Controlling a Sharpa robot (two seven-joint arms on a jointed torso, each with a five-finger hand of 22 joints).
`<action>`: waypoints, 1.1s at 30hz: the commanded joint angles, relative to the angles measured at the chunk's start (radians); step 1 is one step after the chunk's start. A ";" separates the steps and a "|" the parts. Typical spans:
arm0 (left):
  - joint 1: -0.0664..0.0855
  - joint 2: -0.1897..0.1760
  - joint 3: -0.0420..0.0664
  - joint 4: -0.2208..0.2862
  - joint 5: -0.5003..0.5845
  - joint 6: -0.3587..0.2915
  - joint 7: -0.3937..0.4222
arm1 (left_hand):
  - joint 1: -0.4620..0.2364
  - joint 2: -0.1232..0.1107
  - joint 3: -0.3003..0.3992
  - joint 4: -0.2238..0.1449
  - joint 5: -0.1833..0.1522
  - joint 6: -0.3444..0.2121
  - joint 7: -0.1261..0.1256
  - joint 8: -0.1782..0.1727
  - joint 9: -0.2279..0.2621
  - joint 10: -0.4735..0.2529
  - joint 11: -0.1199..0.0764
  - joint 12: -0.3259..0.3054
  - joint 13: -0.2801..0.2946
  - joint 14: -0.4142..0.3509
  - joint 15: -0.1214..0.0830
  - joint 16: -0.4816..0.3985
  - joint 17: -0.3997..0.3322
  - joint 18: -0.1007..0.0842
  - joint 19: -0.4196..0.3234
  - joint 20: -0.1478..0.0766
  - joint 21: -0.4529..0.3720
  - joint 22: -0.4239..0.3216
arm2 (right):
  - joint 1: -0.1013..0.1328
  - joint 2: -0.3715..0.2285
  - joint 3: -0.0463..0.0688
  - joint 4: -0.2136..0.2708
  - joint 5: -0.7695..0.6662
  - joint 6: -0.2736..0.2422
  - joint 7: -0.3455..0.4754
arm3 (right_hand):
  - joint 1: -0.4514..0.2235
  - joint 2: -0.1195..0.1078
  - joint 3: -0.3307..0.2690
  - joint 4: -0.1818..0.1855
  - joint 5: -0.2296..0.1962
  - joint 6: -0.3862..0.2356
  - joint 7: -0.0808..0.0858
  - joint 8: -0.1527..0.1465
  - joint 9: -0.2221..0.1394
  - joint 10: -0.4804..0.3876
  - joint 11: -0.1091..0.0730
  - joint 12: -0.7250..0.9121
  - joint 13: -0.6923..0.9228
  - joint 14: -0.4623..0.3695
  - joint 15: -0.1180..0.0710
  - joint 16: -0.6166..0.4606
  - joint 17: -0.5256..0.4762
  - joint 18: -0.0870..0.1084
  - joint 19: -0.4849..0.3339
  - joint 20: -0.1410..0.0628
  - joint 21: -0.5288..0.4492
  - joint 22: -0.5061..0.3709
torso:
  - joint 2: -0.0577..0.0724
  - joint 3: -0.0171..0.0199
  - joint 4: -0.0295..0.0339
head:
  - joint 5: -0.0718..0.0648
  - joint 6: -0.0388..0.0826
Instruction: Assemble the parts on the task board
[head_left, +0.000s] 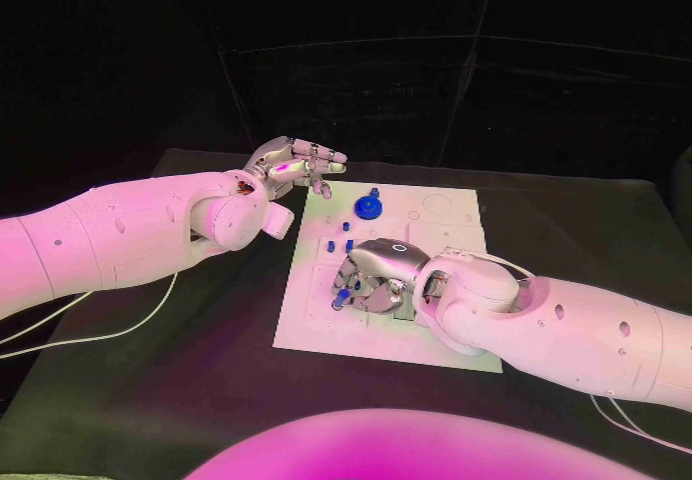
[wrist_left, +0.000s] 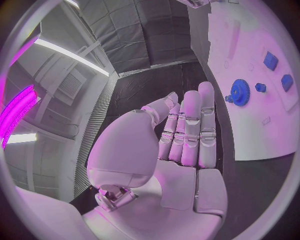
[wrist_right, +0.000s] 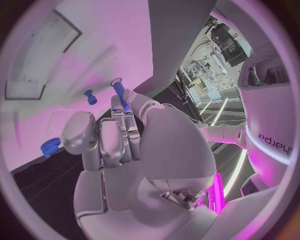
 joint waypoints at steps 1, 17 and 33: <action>0.001 0.001 0.001 0.001 0.003 0.013 0.004 | -0.004 -0.005 0.001 -0.003 0.004 -0.003 0.006 0.002 -0.001 -0.002 0.002 0.004 -0.001 -0.006 -0.001 -0.004 -0.001 0.013 -0.006 0.001 -0.004 -0.001 | 0.001 0.004 0.000 -0.001 -0.025 0.032 -0.013 | -0.002 0.003 0.006 0.001 0.005 0.000 0.006 0.002 0.005 0.001 0.006 -0.005 -0.001 0.020 -0.002 -0.001 -0.001 -0.014 -0.003 -0.004 0.004 0.000 | 0.000 0.0004 0.0002 | 0.001 -0.001; 0.001 0.000 0.001 0.002 0.003 0.015 0.001 | -0.004 -0.005 0.001 -0.003 0.004 -0.003 0.006 0.002 -0.001 -0.002 0.002 0.004 -0.001 -0.006 -0.001 -0.004 -0.001 0.013 -0.006 0.001 -0.004 -0.001 | -0.003 0.029 -0.002 -0.022 -0.073 0.046 -0.042 | -0.008 -0.002 0.004 0.000 0.006 -0.004 0.008 -0.001 0.004 0.000 0.008 -0.011 -0.001 0.019 0.000 -0.003 -0.007 -0.013 -0.005 -0.002 0.003 -0.002 | 0.000 -0.0005 0.0007 | 0.002 -0.004; 0.001 -0.001 0.001 0.003 0.003 0.018 -0.004 | -0.004 -0.005 0.001 -0.003 0.004 -0.003 0.006 0.002 -0.001 -0.002 0.002 0.004 -0.001 -0.006 -0.001 -0.004 -0.001 0.013 -0.006 0.001 -0.004 -0.001 | -0.005 0.031 -0.012 -0.021 -0.050 -0.015 -0.019 | -0.070 -0.066 -0.035 0.016 0.011 -0.166 0.035 -0.047 -0.016 -0.100 0.041 -0.063 -0.003 0.015 0.028 -0.002 -0.016 -0.010 -0.018 0.025 -0.008 -0.020 | 0.000 -0.0002 0.0003 | 0.004 -0.006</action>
